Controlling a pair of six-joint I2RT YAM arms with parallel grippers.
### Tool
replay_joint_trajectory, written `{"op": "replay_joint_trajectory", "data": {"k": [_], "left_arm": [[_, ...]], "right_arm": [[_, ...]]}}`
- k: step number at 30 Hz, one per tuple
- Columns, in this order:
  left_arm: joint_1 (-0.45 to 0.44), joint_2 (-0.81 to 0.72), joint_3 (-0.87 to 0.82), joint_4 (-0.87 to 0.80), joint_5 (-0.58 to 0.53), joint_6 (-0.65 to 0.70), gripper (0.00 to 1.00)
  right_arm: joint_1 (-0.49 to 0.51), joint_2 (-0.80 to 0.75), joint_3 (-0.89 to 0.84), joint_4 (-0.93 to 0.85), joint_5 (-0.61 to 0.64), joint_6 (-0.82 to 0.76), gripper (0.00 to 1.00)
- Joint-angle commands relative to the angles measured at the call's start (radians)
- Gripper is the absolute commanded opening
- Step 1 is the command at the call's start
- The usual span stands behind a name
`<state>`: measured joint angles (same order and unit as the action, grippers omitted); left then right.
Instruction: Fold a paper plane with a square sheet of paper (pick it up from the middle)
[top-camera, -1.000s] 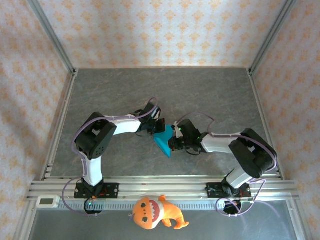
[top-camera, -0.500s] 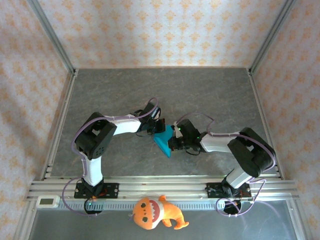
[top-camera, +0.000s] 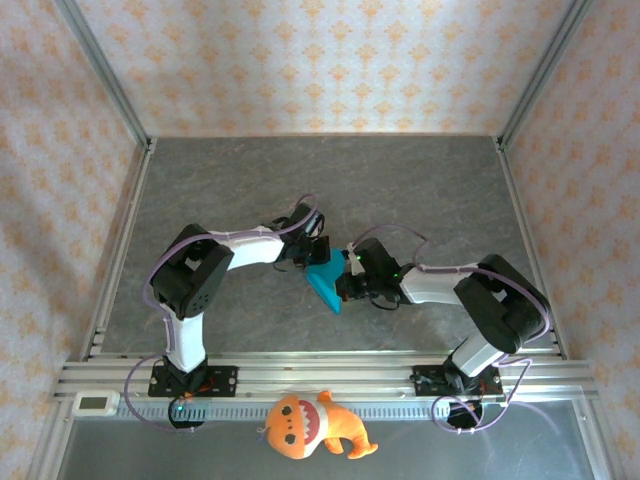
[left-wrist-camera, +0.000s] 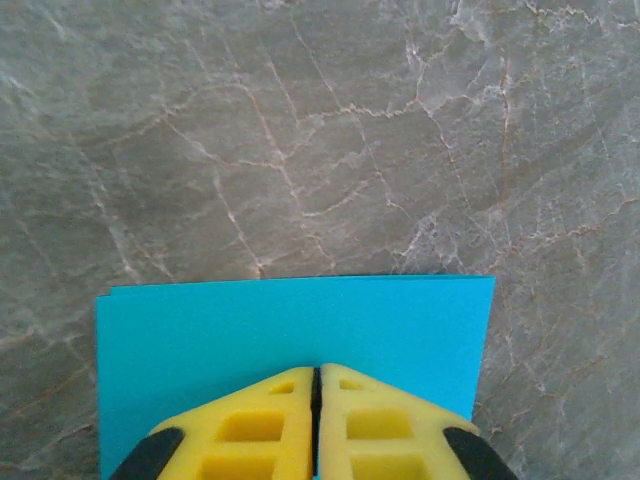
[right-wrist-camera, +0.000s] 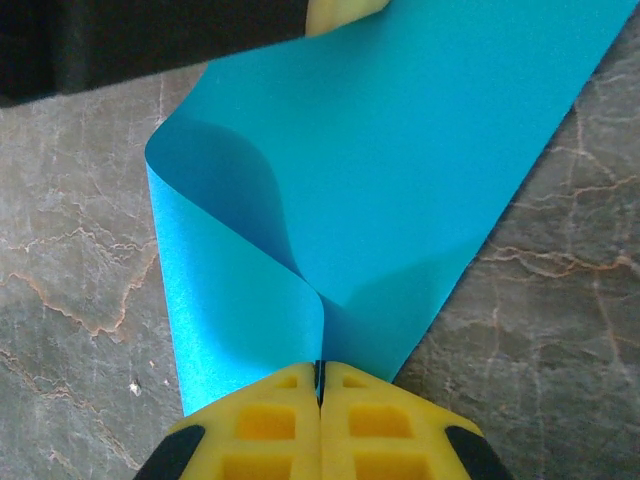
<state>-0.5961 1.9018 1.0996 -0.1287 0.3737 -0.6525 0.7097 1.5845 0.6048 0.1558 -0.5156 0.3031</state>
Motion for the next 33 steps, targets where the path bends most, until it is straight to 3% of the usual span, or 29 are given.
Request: {"op": "replay_joint_trajectory", "data": {"k": [1,8,13,18,23,33], "left_arm": [[-0.005,-0.049,0.033,-0.052,-0.061,0.005,0.15],[-0.005,-0.191,-0.101,0.044,-0.08,-0.09,0.19],[0.0,-0.336,-0.25,0.148,-0.047,-0.185,0.09],[0.001,-0.457,-0.442,0.381,0.069,-0.354,0.02],[-0.014,-0.445,-0.546,0.581,0.167,-0.475,0.0],[-0.071,-0.336,-0.519,0.596,0.162,-0.497,0.0]], "right_arm": [[-0.005,0.027,0.0,-0.027,0.044,-0.001,0.0],[-0.006,0.039,0.005,-0.01,0.038,-0.003,0.0],[-0.006,0.042,0.009,-0.013,0.043,-0.007,0.0],[-0.007,0.04,0.008,-0.007,0.049,-0.003,0.0],[-0.009,0.038,0.005,-0.002,0.051,0.002,0.0],[-0.009,0.038,0.006,-0.015,0.055,0.001,0.0]]}}
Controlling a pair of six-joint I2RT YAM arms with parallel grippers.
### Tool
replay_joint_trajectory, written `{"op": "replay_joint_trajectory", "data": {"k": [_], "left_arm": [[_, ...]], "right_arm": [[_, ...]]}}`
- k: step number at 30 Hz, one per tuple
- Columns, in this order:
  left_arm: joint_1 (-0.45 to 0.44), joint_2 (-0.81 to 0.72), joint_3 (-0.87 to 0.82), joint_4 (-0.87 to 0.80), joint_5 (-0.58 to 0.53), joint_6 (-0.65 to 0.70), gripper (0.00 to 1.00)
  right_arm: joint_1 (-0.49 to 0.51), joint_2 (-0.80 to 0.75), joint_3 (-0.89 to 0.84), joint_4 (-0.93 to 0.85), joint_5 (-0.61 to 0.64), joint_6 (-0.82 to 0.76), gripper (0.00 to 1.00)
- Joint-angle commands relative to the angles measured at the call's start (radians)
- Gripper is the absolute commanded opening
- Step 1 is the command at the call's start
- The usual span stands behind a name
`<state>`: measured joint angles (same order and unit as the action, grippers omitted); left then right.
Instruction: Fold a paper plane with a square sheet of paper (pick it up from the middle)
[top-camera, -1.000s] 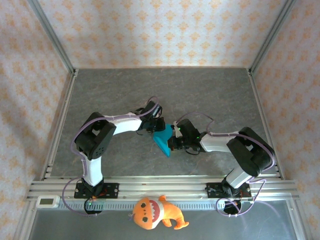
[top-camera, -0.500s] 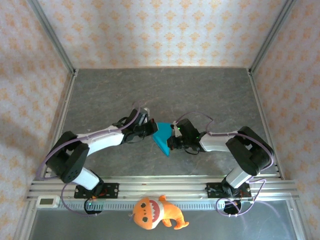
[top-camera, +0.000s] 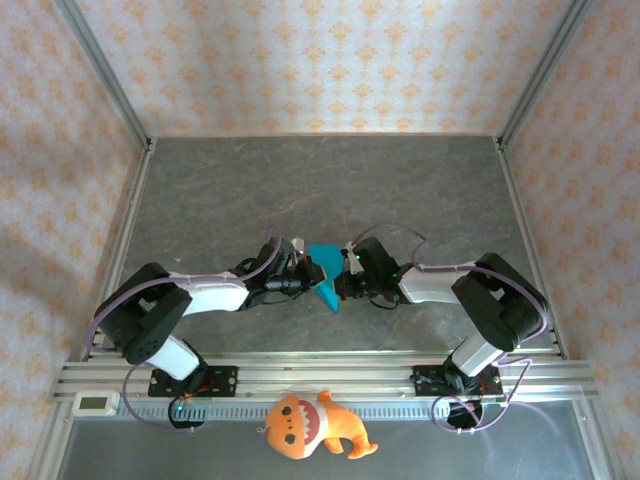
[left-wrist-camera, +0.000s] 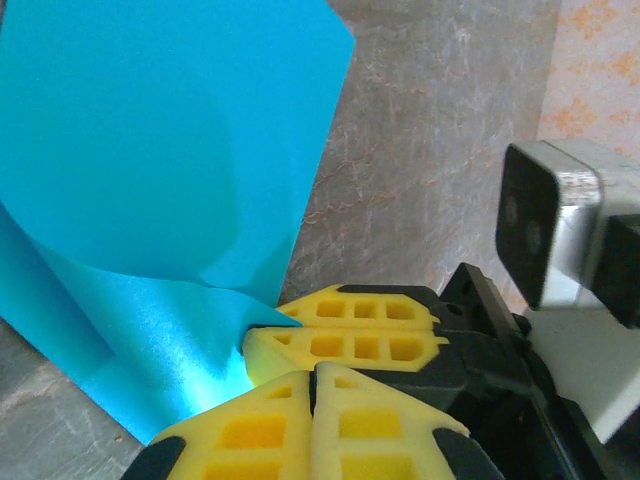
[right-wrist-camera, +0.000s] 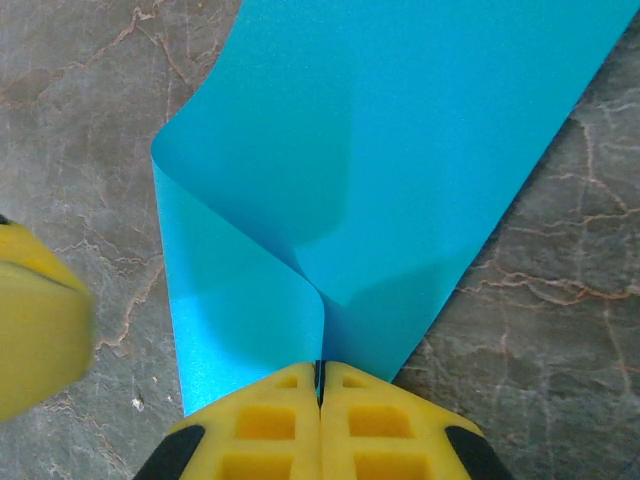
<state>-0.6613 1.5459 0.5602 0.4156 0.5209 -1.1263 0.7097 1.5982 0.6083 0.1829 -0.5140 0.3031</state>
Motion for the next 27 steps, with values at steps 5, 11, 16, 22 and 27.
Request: {"op": "replay_joint_trajectory", "data": {"k": [5,11,16,22,27], "left_arm": [[-0.012,0.059,0.042,0.009,0.011,-0.004,0.0],[-0.014,0.07,0.047,-0.07,-0.012,0.028,0.0],[-0.014,0.087,0.033,-0.106,-0.045,0.05,0.0],[-0.014,0.069,0.025,-0.154,-0.083,0.07,0.0],[-0.014,0.032,0.071,-0.231,-0.11,0.106,0.0]], "right_arm": [[-0.009,0.023,0.006,-0.044,0.054,0.0,0.0],[-0.009,0.024,0.004,-0.047,0.054,0.0,0.0],[-0.009,0.028,0.006,-0.047,0.051,0.0,0.0],[-0.009,0.03,0.002,-0.047,0.05,0.002,0.0],[-0.009,0.029,0.001,-0.051,0.057,0.002,0.0]]}}
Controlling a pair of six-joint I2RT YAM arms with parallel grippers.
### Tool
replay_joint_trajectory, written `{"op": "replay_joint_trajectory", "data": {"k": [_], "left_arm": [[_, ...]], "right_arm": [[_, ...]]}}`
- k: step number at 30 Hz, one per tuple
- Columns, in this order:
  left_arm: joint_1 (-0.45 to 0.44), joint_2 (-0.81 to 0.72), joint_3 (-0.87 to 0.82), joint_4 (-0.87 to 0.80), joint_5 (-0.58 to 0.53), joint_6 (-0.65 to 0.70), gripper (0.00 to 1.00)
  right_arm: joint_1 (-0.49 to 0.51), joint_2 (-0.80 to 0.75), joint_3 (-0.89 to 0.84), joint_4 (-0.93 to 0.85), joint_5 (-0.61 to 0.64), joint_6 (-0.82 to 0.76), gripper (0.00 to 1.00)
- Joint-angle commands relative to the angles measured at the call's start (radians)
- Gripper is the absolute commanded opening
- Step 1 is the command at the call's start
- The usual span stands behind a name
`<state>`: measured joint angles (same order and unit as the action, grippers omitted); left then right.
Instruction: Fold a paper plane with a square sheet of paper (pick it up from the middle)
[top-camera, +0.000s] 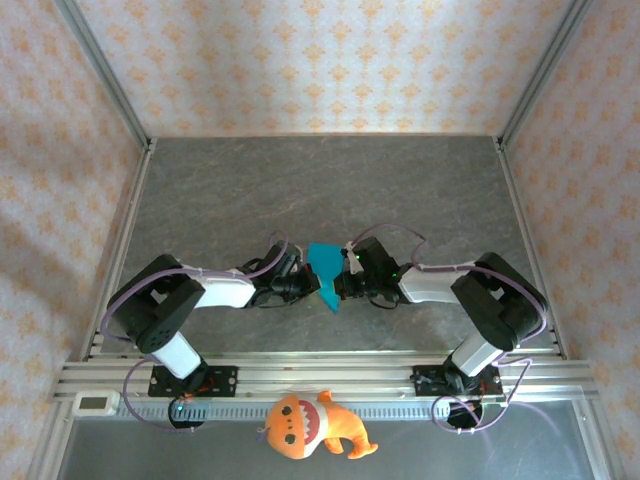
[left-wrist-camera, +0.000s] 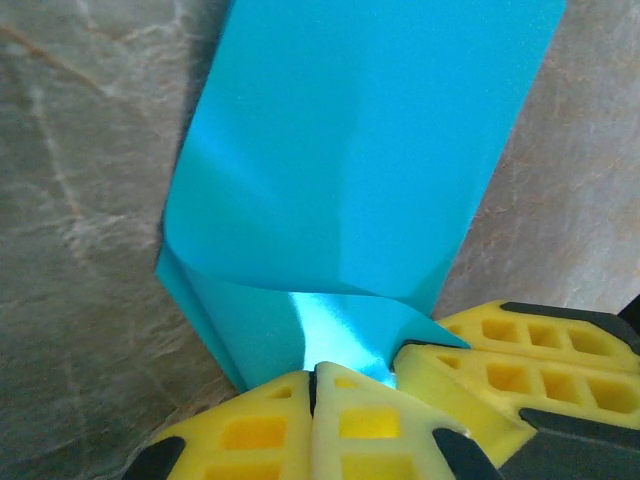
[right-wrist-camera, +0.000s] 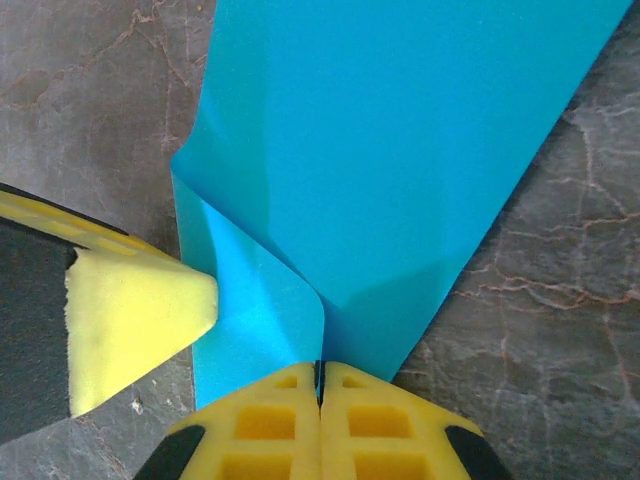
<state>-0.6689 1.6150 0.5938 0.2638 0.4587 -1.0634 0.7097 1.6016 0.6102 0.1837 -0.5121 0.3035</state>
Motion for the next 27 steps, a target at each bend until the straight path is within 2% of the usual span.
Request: {"op": "replay_joint_trajectory", "data": {"k": [1,7,12,24,27], "left_arm": [[-0.006,-0.044,0.042,-0.074,-0.044,0.045,0.0],[-0.007,-0.068,0.053,-0.006,-0.003,0.043,0.0],[-0.009,-0.014,0.076,-0.021,0.023,0.065,0.0],[-0.008,0.062,-0.045,0.008,-0.031,0.039,0.0],[-0.008,0.059,-0.043,-0.003,-0.039,0.047,0.0]], "right_arm": [[-0.009,0.025,-0.001,-0.052,0.055,0.002,0.0],[-0.009,0.023,0.0,-0.054,0.055,0.002,0.0],[-0.009,0.023,-0.001,-0.056,0.056,0.0,0.0],[-0.009,0.022,0.007,-0.04,0.028,0.016,0.0],[-0.009,0.009,0.017,-0.032,0.012,0.026,0.04]]}}
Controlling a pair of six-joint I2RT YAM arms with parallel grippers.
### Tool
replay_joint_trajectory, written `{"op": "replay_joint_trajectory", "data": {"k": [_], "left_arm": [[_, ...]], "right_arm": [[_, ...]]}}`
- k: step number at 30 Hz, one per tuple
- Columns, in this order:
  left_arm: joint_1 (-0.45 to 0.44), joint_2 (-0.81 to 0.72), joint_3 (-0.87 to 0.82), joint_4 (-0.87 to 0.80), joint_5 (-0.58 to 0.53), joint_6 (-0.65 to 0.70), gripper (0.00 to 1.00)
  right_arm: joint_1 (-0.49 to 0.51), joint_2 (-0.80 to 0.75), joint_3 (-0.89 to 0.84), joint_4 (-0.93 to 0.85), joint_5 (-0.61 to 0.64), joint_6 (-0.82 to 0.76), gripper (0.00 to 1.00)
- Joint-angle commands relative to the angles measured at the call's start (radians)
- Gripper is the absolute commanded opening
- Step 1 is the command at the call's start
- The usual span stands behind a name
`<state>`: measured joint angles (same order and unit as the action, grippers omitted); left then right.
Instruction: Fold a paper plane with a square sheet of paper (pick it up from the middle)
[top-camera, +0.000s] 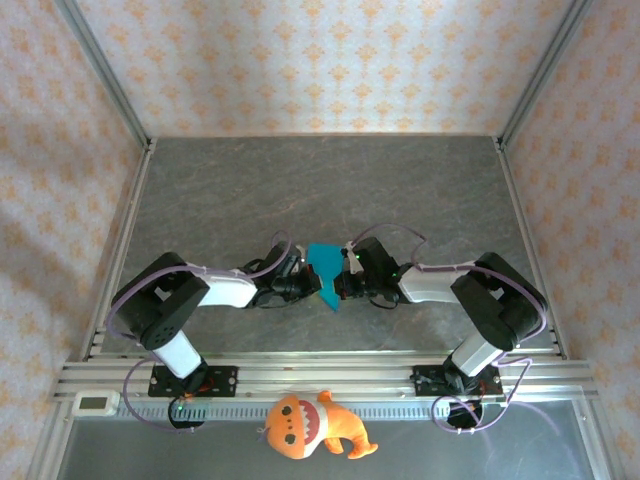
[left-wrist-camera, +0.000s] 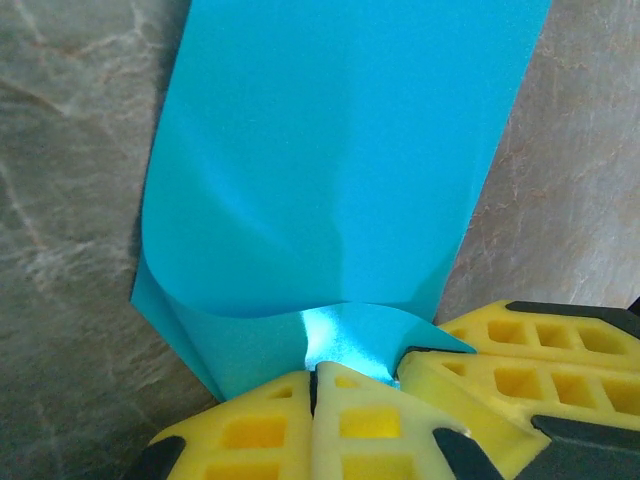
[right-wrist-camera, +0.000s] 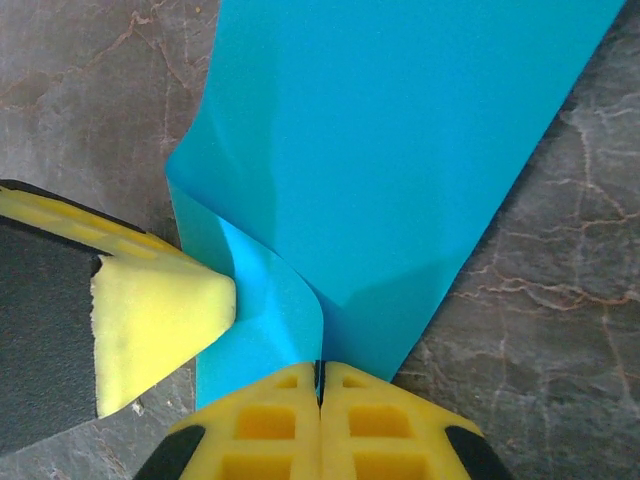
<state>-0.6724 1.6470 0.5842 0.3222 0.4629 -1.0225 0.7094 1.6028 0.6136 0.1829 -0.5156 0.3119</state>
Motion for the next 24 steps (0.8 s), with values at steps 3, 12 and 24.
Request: {"op": "replay_joint_trajectory", "data": {"k": [3,12,24], "left_arm": [[-0.006,0.026,-0.015,-0.09,-0.054,0.023,0.0],[-0.004,0.015,-0.024,-0.055,-0.063,0.008,0.0],[-0.006,0.022,-0.03,-0.029,-0.055,-0.004,0.0]], "right_arm": [[-0.008,-0.023,0.03,-0.042,0.019,0.031,0.15],[-0.037,-0.133,0.049,-0.102,-0.057,0.181,0.4],[-0.005,-0.074,0.05,-0.095,-0.252,0.223,0.02]]}}
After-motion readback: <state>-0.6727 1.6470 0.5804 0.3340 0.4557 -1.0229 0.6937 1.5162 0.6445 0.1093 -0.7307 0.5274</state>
